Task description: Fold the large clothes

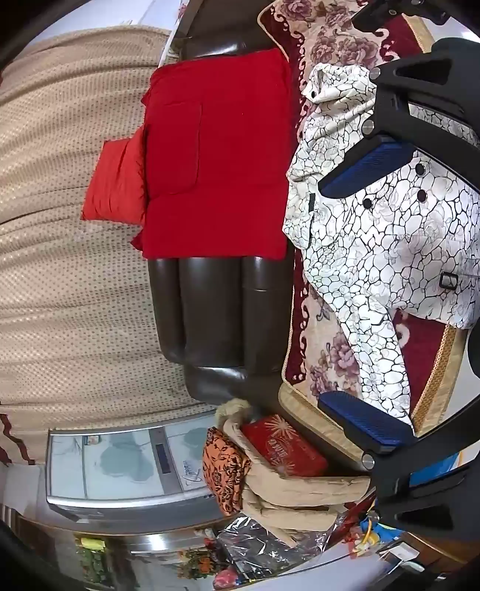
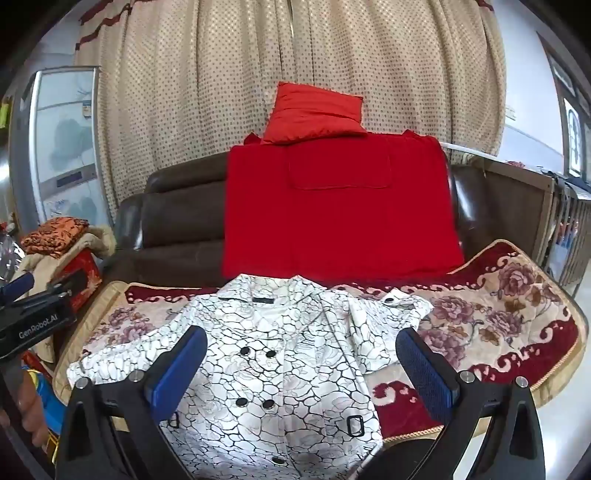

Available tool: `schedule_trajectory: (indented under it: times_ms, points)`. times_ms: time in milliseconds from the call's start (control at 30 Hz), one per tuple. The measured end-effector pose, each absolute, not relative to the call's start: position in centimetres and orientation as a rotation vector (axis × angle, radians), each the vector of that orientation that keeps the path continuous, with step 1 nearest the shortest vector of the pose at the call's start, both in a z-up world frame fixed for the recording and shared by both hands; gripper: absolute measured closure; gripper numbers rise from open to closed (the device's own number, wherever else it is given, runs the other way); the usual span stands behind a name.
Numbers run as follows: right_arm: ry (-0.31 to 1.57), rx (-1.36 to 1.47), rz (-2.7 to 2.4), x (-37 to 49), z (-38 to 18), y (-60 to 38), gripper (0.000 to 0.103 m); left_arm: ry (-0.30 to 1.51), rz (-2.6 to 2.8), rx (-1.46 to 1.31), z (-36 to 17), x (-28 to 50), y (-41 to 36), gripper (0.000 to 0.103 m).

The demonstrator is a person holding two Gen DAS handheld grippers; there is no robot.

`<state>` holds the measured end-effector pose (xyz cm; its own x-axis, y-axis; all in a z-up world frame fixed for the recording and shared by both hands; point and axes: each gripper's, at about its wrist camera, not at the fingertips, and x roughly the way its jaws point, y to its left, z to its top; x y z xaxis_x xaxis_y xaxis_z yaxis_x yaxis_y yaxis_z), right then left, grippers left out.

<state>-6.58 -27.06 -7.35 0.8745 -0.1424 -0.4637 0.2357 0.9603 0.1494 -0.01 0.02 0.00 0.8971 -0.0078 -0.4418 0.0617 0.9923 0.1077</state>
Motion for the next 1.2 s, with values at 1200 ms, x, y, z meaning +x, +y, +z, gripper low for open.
schedule_trajectory:
  times_ms: [1200]
  points:
    - [0.552,0.207,-0.28,-1.3,-9.0,-27.8,0.0,0.498,-0.124,0.2,-2.8,2.4,-3.0,0.0]
